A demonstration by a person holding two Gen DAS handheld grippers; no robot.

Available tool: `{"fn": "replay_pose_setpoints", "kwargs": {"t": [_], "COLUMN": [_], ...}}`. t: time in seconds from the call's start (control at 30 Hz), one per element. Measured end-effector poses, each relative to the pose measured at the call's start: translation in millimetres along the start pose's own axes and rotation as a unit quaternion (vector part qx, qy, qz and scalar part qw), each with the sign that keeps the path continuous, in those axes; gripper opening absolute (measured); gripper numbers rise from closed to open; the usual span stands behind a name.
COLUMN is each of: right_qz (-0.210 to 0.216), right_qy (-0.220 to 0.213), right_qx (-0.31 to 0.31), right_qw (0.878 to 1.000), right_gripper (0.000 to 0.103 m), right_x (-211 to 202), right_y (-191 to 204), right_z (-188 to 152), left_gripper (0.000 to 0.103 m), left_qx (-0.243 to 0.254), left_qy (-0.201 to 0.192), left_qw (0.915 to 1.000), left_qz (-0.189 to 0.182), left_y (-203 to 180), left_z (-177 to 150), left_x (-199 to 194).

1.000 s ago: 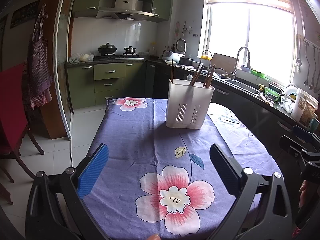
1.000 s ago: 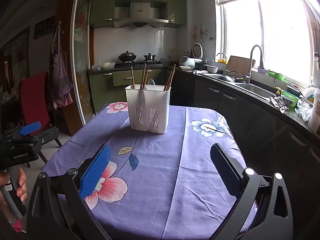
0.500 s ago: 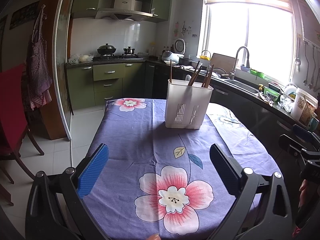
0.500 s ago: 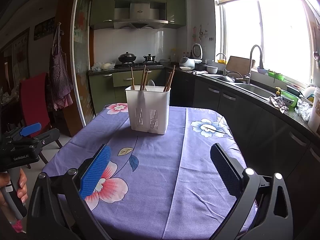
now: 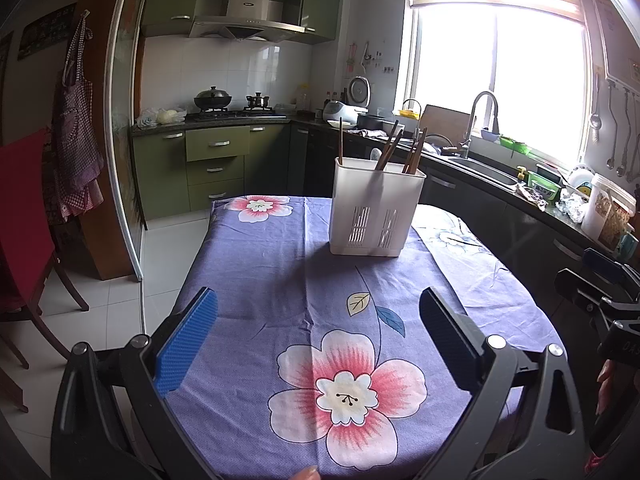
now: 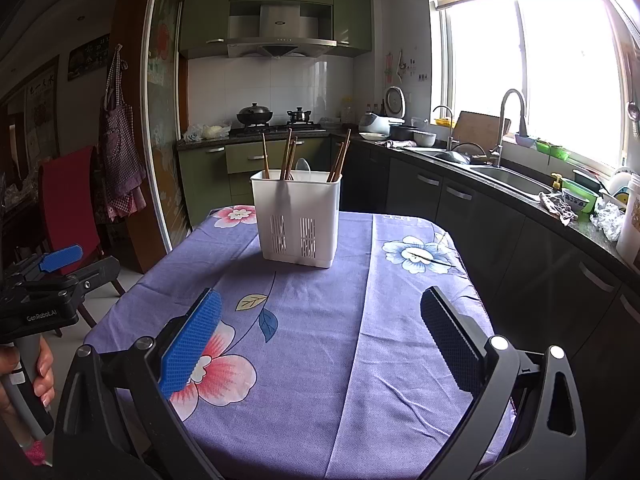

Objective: Organize utensils

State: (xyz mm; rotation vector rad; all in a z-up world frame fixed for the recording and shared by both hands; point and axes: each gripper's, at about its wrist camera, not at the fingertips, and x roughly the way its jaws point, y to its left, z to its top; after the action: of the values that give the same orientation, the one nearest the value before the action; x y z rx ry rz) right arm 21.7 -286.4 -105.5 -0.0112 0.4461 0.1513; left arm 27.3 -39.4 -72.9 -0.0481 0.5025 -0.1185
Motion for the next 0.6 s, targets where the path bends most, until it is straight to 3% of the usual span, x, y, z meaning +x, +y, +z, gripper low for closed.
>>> {"fn": "replay_pose_setpoints", "kwargs": {"t": [0.6], "right_qz": [0.0], "right_qy": [0.002], "right_qx": [-0.001], "right_qw": [1.0], "right_gripper": [0.098], "right_x": [0.2], "right_y": [2.2], "right_z": [-1.4], "left_gripper": [0.096], "left_qx": [0.01], "left_qy": [0.02], "left_qw": [0.9997], "left_qz": [0.01], "left_y": [-1.0], "left_z": [3.0], "left_x": [6.7]}}
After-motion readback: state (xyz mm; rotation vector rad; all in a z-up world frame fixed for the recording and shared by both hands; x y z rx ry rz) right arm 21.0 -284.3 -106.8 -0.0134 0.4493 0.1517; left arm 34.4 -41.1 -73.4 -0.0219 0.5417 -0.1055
